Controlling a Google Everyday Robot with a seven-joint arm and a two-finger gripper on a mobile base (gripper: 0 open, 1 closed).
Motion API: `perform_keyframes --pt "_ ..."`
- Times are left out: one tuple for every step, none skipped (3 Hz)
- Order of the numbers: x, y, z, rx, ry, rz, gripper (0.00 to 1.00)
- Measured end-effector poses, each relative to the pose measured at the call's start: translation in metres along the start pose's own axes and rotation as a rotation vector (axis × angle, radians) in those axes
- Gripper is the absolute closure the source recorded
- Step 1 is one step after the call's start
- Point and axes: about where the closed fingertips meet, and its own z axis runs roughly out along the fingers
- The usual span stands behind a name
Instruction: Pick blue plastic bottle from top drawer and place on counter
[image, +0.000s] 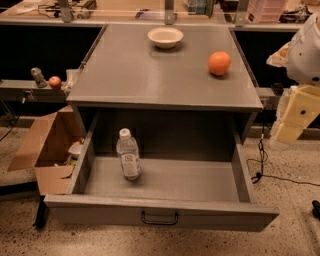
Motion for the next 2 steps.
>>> perform_keyframes --pt "0.000 0.000 0.000 0.000 0.000 0.000 0.00" --pt "-0.021 0.003 0.020 -0.022 -0.067 0.048 0.00"
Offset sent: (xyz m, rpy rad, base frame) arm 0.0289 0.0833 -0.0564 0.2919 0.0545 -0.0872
